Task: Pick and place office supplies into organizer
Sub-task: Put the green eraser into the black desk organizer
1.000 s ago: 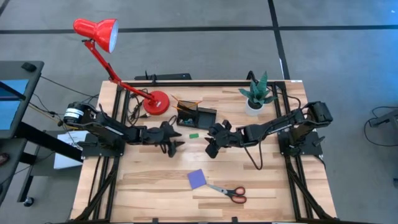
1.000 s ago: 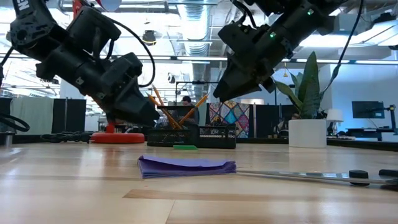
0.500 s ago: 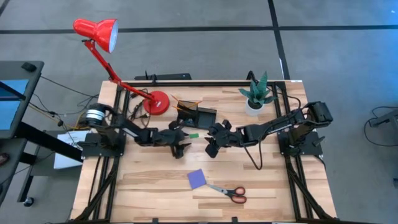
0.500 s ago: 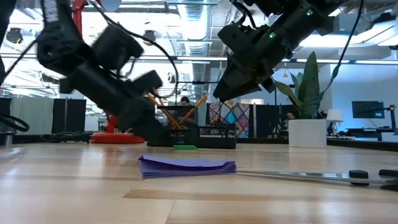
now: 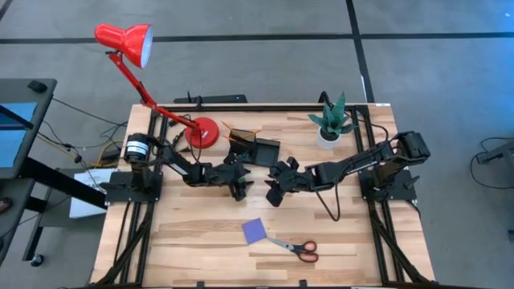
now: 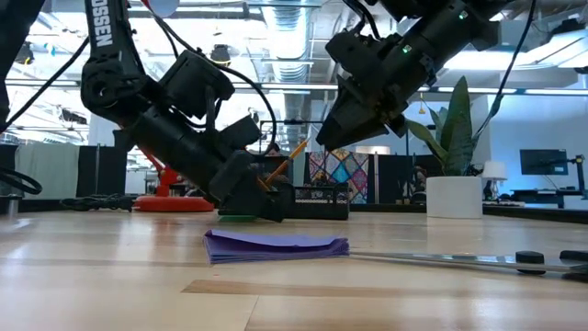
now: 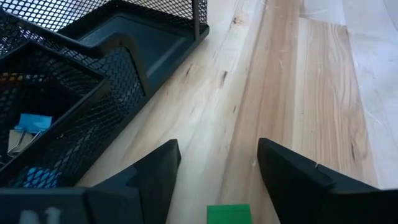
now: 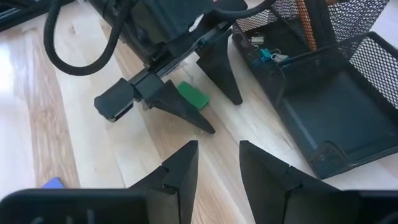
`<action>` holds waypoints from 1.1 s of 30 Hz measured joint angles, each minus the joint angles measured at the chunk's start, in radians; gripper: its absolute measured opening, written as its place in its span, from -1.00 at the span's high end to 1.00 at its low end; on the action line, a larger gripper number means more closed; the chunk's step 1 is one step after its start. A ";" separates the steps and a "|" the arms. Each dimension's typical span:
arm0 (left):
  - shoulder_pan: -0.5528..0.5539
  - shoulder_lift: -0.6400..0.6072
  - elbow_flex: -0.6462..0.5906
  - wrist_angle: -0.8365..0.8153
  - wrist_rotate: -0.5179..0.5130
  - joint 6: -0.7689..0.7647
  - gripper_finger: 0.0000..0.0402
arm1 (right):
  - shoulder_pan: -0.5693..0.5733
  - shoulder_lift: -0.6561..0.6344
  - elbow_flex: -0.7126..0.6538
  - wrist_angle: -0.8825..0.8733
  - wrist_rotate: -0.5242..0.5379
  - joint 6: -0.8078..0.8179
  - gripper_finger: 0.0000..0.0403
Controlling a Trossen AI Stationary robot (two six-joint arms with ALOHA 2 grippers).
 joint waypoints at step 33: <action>-0.014 -0.136 -0.005 -0.310 0.097 -0.118 -0.08 | 0.001 0.000 0.000 -0.023 -0.001 0.000 0.44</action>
